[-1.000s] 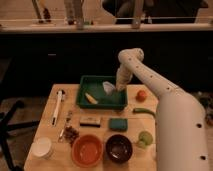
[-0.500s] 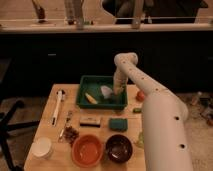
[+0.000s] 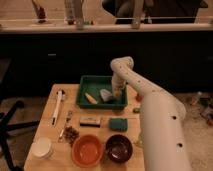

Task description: Wipe tray with towel

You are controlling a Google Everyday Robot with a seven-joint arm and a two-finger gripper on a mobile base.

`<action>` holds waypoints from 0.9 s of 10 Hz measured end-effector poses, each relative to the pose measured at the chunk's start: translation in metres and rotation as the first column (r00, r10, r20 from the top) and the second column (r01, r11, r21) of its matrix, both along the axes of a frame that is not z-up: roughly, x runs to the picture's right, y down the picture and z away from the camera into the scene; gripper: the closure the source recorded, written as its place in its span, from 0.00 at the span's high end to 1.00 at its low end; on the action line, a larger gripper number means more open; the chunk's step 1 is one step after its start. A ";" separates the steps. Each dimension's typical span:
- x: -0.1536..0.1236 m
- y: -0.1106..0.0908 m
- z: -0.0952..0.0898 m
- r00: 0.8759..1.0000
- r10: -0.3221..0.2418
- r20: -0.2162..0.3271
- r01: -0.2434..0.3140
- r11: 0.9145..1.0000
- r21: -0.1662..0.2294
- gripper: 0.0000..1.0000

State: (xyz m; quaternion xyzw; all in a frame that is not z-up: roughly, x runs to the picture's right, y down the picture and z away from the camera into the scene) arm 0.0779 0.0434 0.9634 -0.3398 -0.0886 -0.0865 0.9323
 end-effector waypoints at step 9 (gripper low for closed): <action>0.011 -0.004 0.020 0.993 -0.054 -0.106 0.053 0.999 -0.006 0.00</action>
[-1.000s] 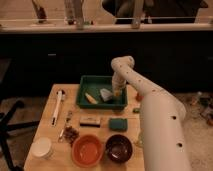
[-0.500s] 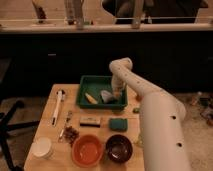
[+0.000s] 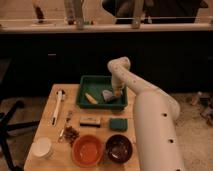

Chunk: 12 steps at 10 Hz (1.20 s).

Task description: Wipe tray with towel

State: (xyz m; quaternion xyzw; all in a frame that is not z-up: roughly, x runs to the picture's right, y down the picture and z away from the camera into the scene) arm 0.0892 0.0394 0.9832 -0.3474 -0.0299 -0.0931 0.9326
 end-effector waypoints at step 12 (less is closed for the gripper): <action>0.009 0.008 -0.008 0.999 -0.052 0.013 0.052 0.997 -0.050 0.00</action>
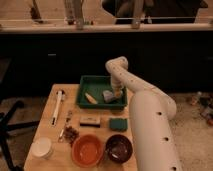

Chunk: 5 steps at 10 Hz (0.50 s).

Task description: Wipe tray with towel

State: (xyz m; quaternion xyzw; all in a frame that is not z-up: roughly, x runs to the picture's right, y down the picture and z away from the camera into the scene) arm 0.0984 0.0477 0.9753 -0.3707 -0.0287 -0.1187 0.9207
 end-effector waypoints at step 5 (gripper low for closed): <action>0.007 -0.019 0.008 0.983 0.171 0.072 -0.170 0.985 -0.026 0.00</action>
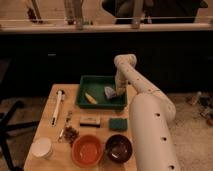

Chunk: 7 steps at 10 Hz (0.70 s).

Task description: Wipe tray with towel

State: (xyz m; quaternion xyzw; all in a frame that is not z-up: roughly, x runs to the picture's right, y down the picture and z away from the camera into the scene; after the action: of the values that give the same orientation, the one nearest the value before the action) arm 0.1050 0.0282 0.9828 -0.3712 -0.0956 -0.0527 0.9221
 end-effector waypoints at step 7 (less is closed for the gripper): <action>-0.025 0.012 0.004 0.995 0.034 0.095 -0.027 0.997 -0.069 0.00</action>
State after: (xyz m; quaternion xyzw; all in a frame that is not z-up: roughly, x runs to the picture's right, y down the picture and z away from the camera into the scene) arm 0.0798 0.0402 0.9865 -0.3976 -0.1470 -0.0529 0.9041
